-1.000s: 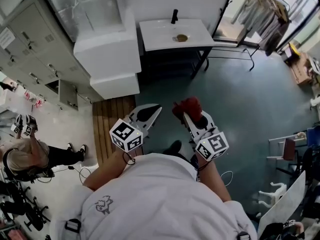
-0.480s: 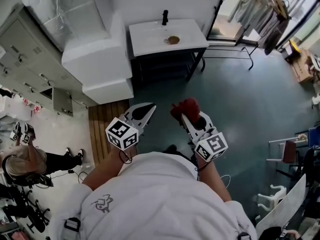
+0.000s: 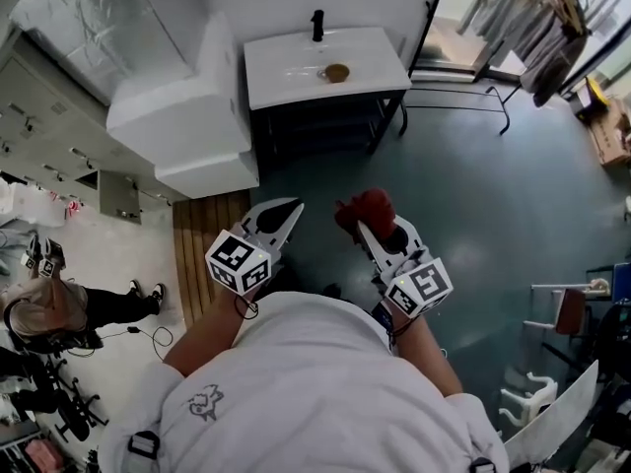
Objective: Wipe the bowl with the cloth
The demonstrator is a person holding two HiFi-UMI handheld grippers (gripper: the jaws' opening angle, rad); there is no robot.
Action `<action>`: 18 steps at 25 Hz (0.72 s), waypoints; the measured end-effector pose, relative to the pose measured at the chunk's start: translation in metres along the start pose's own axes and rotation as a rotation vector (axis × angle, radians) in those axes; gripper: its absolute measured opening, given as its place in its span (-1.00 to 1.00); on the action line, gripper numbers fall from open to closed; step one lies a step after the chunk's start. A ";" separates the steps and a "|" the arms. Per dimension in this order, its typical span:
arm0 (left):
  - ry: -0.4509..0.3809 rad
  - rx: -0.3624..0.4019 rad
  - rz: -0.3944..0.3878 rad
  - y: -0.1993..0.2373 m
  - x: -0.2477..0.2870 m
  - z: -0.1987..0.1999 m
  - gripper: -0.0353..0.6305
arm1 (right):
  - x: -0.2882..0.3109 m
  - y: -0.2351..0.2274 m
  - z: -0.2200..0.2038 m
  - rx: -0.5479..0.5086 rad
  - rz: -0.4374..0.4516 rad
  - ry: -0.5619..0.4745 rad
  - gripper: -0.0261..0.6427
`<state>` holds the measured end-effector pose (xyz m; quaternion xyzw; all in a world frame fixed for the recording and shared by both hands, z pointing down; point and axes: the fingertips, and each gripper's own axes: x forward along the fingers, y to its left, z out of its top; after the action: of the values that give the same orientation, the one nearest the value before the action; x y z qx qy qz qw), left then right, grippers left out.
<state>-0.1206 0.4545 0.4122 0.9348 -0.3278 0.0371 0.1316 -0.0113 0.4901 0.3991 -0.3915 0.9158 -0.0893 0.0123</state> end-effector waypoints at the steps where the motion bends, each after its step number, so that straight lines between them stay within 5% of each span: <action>1: 0.004 0.002 -0.001 0.004 0.004 0.000 -0.85 | 0.004 -0.006 -0.001 0.004 -0.003 0.001 -0.59; 18: 0.018 0.023 -0.141 0.141 0.078 0.054 -0.85 | 0.148 -0.087 0.013 0.038 -0.056 0.054 -0.59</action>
<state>-0.1485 0.2875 0.4039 0.9566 -0.2595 0.0400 0.1260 -0.0500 0.3229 0.4082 -0.4139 0.9027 -0.1175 -0.0073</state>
